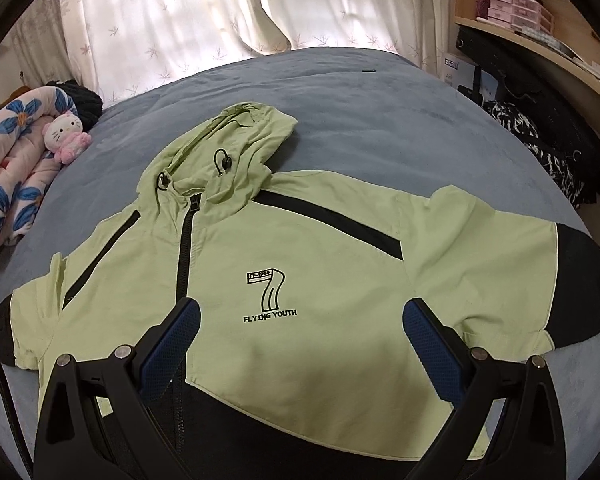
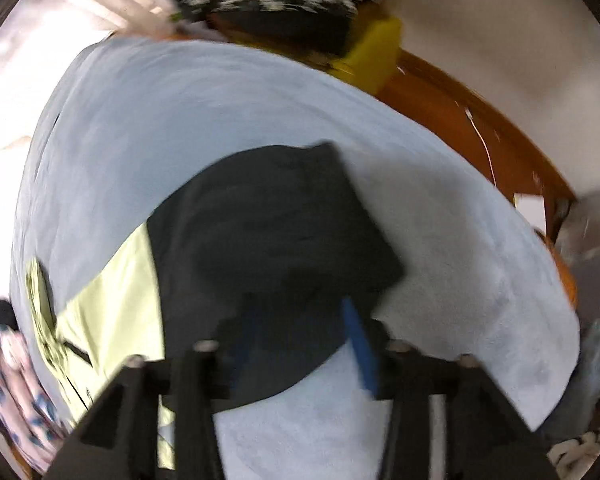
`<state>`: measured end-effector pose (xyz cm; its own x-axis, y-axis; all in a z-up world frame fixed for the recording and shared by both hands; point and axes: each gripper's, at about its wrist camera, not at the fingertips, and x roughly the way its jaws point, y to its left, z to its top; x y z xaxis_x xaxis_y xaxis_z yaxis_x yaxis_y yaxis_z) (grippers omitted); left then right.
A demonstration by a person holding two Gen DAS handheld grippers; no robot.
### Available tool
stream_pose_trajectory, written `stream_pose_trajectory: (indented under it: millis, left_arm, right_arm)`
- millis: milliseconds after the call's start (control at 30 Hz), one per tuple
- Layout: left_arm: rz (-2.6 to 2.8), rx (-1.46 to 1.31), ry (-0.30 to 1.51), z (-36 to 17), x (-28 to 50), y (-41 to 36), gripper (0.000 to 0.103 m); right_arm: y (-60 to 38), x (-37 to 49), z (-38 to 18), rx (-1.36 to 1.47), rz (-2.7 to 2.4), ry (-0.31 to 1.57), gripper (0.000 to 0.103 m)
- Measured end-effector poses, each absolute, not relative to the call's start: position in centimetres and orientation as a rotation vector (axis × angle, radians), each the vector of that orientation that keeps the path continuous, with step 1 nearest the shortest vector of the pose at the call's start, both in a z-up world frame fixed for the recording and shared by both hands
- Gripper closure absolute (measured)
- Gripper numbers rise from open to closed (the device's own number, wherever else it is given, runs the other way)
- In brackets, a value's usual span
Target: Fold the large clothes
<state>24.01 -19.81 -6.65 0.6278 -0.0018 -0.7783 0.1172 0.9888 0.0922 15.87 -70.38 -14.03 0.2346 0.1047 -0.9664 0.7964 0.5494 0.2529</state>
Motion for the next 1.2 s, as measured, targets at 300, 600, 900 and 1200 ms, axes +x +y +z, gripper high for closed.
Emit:
stream_pose_trajectory:
  millis: [300,600,900,1200]
  left_arm:
    - [-0.103,0.166,0.917,-8.7,24.1,-22.0,0.002]
    - [-0.100,0.163,0.959,-9.6,24.1,-21.8,0.002]
    - [-0.054,0.093,0.902,-5.9,21.6,-15.6,0.002]
    - [0.010,-0.056,0.924,-5.9,19.8,-6.4,0.002]
  right_arm:
    - [-73.1,14.8,-18.6,1.123,-0.649,1.269,0.048]
    - [-70.3,18.3,-14.7,0.876,-0.684,1.202,0.094]
    - [-54.0,23.9,-0.7,0.614,-0.209,0.995,0.095]
    - [-30.7,25.0,-0.7,0.410,0.267,1.050,0.094]
